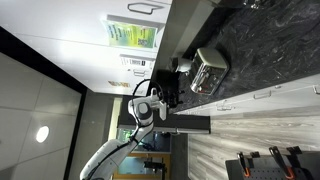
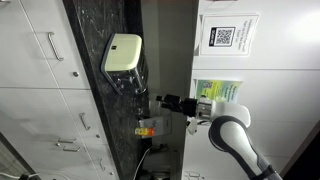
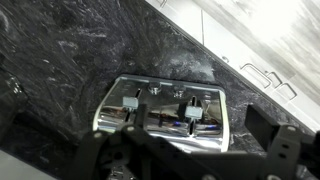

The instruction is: Turn on the bread toaster

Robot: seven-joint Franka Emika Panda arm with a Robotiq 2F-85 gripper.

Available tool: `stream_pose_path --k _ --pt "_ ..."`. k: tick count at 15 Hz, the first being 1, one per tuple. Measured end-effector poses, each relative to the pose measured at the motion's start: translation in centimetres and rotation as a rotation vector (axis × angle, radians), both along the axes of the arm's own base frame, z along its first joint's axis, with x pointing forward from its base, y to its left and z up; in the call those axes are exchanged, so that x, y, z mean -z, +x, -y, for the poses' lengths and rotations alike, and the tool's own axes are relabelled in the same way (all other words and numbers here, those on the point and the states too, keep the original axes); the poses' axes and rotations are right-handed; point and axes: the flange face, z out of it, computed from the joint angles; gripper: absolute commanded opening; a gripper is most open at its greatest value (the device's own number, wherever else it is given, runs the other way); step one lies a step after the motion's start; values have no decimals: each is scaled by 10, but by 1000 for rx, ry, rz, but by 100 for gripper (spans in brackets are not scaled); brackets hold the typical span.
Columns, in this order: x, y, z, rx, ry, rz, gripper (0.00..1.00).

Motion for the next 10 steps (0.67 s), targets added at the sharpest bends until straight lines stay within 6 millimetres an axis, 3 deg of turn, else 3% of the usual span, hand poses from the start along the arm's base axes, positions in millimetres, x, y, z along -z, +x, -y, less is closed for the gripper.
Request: stream_pose_path --k 4,10 --pt "6 18 3 -126 67 -12 100" --pt "24 32 6 -144 100 -38 100"
